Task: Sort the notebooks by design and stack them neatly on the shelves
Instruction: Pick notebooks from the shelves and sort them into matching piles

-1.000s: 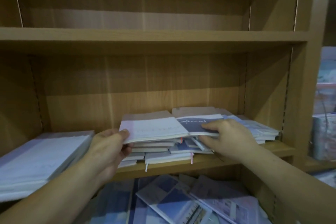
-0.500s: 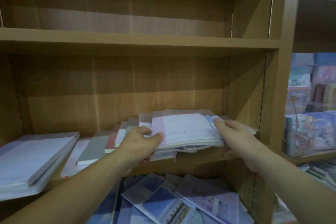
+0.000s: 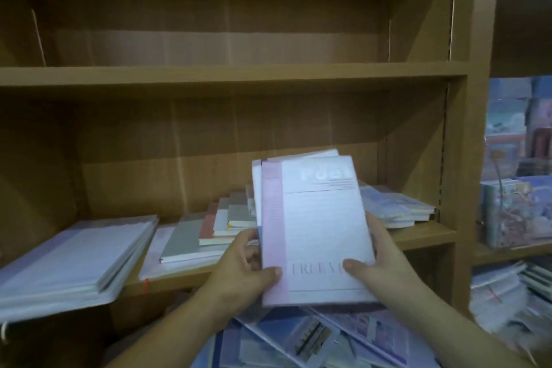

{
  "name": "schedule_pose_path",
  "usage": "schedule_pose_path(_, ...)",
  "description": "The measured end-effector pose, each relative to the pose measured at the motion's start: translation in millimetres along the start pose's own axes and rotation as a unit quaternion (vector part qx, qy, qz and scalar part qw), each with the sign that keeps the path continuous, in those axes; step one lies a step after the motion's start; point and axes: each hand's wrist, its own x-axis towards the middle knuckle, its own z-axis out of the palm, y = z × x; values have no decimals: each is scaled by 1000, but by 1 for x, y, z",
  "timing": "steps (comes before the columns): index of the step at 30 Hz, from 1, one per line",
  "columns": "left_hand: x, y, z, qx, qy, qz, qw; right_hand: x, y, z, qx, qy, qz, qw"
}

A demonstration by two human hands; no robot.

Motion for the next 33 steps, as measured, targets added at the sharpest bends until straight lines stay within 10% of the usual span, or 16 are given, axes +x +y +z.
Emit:
schedule_pose_path(20, -104, 8, -108, 147, 152, 158, 965, -61, -47, 126, -49, -69, -159, 984)
schedule_pose_path(33, -122, 13, -265, 285, 325, 13, 902, -36, -125, 292, -55, -131, -115, 983)
